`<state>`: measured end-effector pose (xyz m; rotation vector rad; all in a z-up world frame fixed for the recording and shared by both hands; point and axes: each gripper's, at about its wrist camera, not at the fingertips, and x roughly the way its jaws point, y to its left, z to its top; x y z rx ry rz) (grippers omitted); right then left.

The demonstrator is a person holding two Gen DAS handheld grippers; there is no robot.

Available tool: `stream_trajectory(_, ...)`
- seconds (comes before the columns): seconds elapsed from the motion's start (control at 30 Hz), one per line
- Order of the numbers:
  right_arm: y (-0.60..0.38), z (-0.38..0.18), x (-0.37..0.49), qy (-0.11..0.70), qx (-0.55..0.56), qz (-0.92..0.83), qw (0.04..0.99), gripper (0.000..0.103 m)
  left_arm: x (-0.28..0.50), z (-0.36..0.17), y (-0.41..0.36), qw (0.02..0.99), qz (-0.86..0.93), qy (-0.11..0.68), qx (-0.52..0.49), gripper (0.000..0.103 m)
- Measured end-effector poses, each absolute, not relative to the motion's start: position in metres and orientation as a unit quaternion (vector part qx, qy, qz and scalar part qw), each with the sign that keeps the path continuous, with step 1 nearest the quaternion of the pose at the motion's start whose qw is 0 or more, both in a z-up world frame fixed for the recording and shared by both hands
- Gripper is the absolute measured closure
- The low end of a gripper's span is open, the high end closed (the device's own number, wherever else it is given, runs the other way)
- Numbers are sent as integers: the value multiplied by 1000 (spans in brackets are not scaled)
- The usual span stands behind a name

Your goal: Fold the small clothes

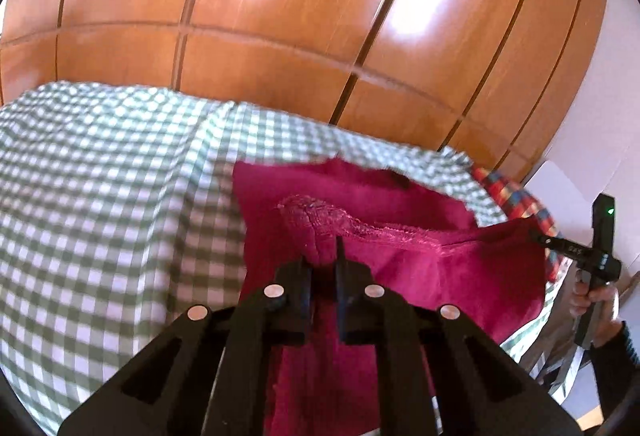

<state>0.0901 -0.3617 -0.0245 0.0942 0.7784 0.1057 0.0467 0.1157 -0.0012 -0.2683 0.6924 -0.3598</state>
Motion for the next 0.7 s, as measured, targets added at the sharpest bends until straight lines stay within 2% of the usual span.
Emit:
stream_trajectory(0.17, -364, -18, 137, 373, 52, 36, 926, 97, 88, 13, 113, 924, -156, 328, -121, 95)
stream_trajectory(0.4, -372, -34, 212, 394, 66, 1, 917, 97, 167, 3, 112, 917, -112, 360, -131, 95)
stream_trajectory(0.57, -374, -80, 254, 441, 52, -33, 895, 97, 217, -20, 99, 908, -81, 394, -119, 95)
stream_trajectory(0.7, -376, -115, 268, 475, 51, -44, 877, 97, 247, -58, 89, 890, -38, 444, -100, 94)
